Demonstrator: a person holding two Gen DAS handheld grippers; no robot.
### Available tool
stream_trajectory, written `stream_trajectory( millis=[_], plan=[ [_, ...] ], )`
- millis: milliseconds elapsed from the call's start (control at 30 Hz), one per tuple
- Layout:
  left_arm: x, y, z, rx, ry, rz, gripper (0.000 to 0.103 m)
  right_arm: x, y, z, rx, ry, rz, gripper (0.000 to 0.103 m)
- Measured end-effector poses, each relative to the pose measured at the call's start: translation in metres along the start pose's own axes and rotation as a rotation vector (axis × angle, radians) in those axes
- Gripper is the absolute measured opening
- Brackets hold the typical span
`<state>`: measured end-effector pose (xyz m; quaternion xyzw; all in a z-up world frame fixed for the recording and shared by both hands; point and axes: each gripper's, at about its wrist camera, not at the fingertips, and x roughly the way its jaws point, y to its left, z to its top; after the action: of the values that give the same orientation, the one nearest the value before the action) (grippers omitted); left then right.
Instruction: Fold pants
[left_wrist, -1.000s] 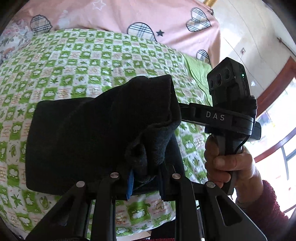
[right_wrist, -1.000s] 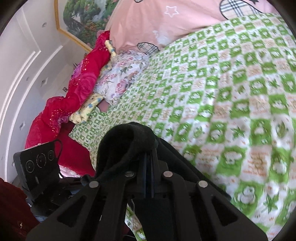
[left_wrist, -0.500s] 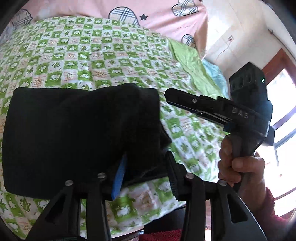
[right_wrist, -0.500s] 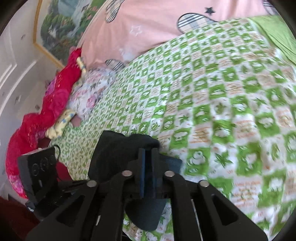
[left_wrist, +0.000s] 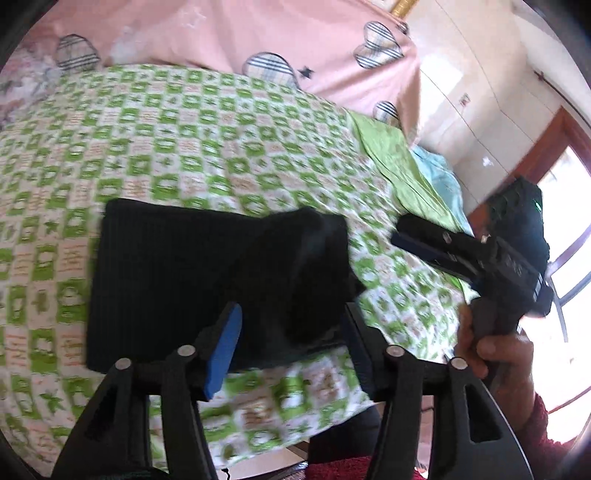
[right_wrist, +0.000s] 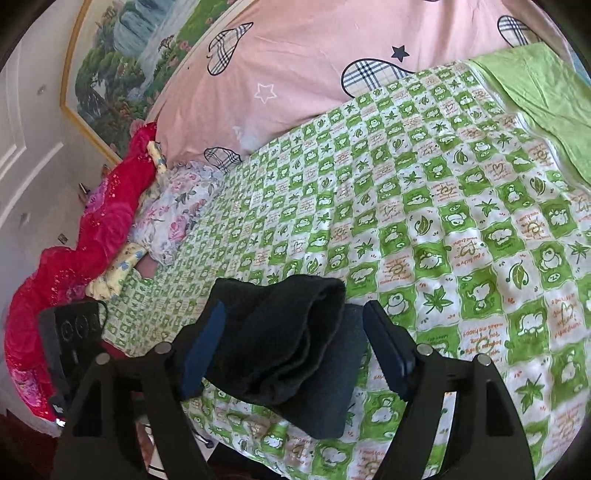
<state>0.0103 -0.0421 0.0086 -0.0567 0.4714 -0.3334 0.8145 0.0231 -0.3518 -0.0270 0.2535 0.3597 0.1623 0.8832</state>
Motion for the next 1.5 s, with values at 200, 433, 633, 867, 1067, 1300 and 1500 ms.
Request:
stream_trajectory(
  millis=[200,433,633,867,1067,1300,1500],
  plan=[
    [-0.015,0.047,0.009,-0.074,-0.036,0.103,0.07,0.013,0.02,-0.017,-0.021,0.042,-0.086,0.077],
    [-0.009,0.097,0.014,-0.139,-0.007,0.165,0.073,0.036,0.029,-0.031,-0.023,0.1,-0.162,0.077],
    [0.013,0.118,0.015,-0.166,0.042,0.188,0.073,0.053,0.025,-0.037,0.006,0.139,-0.175,0.023],
    [0.021,0.117,0.015,-0.155,0.048,0.177,0.075,0.016,0.016,-0.042,0.026,0.078,-0.119,0.014],
    [0.039,0.115,0.016,-0.142,0.083,0.194,0.075,0.027,0.001,-0.051,0.068,0.129,-0.19,0.03],
    [0.037,0.113,0.022,-0.117,0.08,0.2,0.075,0.016,0.007,-0.039,0.068,0.051,-0.166,0.07],
    [0.049,0.119,0.018,-0.133,0.106,0.178,0.077,0.038,-0.018,-0.053,0.148,0.119,-0.165,0.07]
  ],
)
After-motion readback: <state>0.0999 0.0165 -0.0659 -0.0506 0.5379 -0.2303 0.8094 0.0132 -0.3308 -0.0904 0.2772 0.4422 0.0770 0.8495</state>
